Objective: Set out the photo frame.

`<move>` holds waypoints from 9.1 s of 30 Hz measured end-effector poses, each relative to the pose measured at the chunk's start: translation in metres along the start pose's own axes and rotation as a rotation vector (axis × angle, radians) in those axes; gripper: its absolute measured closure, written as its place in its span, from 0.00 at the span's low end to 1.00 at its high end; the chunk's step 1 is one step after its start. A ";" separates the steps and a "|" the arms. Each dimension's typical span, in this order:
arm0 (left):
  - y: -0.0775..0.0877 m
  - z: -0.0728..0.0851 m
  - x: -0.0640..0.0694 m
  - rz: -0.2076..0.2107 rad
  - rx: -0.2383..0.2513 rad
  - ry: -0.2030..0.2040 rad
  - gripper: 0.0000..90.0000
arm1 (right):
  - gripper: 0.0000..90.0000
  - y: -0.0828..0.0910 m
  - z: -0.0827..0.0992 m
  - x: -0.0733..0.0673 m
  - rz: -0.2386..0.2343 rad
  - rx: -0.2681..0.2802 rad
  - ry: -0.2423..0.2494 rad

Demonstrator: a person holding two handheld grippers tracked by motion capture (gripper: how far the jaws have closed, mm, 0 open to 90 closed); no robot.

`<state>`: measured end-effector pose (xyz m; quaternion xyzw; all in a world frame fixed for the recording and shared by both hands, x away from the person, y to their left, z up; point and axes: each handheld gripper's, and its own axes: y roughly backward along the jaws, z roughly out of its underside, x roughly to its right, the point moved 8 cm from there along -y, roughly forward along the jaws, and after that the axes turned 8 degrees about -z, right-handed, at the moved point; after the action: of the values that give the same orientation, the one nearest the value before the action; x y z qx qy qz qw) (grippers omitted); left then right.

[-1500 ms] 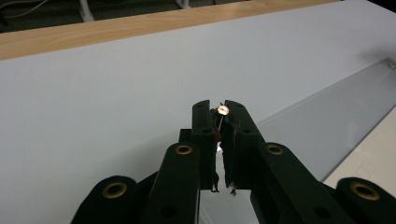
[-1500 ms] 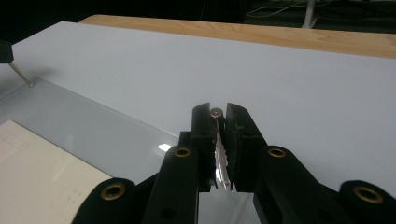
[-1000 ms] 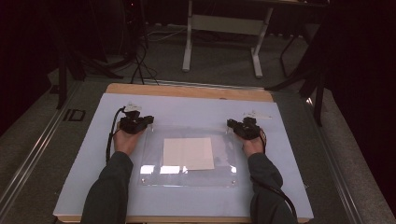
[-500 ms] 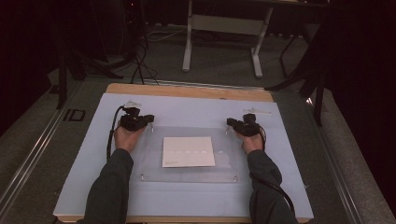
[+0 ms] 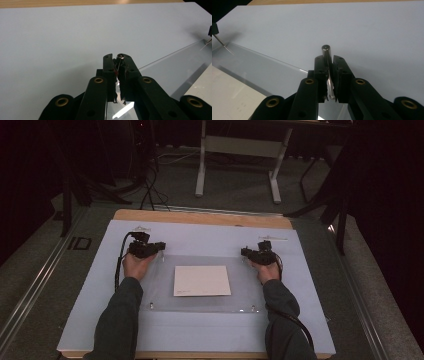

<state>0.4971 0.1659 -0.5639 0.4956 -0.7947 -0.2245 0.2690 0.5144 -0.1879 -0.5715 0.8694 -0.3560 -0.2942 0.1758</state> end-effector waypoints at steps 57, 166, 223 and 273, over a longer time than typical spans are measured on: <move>0.040 0.020 -0.003 -0.015 0.126 -0.179 0.64 | 0.93 -0.003 -0.023 0.002 0.060 -0.009 -0.122; 0.060 0.034 0.051 0.122 0.189 -0.430 0.50 | 0.66 0.056 0.021 0.002 0.093 -0.028 0.102; 0.057 0.005 0.047 0.141 0.194 -0.347 0.50 | 0.48 0.060 0.000 -0.045 -0.091 0.123 0.359; 0.057 -0.017 0.037 0.033 0.344 -0.260 0.52 | 0.51 0.053 -0.030 -0.038 -0.120 0.229 0.259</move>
<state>0.4563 0.1540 -0.5082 0.4880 -0.8573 -0.1435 0.0793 0.4845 -0.1943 -0.5062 0.9339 -0.3091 -0.1474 0.1024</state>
